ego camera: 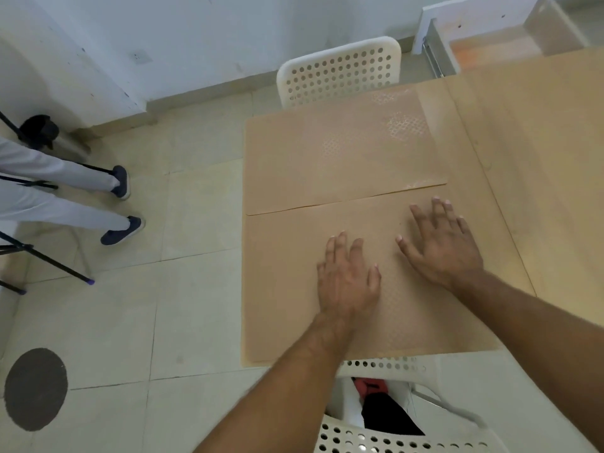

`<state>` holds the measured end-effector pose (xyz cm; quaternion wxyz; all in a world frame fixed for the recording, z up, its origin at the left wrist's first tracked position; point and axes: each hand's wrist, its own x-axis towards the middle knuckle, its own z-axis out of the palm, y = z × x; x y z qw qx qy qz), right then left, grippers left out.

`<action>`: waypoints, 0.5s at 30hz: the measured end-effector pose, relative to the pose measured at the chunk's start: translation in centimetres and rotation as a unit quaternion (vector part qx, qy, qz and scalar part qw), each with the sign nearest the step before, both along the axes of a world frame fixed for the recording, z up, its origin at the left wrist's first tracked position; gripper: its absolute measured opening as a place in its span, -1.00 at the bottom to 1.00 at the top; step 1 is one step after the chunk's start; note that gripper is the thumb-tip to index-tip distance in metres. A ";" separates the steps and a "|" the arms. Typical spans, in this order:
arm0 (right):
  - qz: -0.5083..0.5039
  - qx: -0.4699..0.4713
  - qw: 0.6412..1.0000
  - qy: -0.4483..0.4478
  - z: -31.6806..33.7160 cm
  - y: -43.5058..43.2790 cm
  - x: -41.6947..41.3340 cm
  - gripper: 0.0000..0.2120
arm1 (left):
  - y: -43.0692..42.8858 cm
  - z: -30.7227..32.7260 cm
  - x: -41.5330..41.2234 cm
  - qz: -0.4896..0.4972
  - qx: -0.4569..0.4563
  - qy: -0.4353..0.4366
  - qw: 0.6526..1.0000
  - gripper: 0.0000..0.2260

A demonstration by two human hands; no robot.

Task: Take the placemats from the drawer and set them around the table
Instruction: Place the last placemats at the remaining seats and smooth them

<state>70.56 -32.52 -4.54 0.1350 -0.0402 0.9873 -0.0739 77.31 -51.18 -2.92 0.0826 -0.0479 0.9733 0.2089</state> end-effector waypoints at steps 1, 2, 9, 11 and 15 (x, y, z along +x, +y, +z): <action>0.007 -0.001 1.000 0.004 -0.3 0.0 -0.8 -0.25 | 1.2 -0.5 -0.2 -0.010 0.010 0.012 1.000 -0.50; 0.014 -0.002 1.000 0.006 -0.6 -0.1 -1.5 -0.25 | 2.3 -1.1 -0.3 -0.020 0.019 0.020 0.999 -0.50; 0.018 -0.019 0.999 0.041 -3.0 0.0 -2.0 -0.32 | 5.6 -3.9 -0.1 -0.023 -0.010 0.001 1.000 -0.44; 0.012 -0.029 0.999 0.036 -3.0 0.2 -1.3 -0.34 | 5.8 -4.2 0.0 -0.021 -0.028 0.005 0.999 -0.45; -0.012 -0.027 0.999 0.038 -2.9 0.7 4.9 -0.37 | 6.0 -4.5 0.1 -0.017 -0.035 0.010 0.999 -0.48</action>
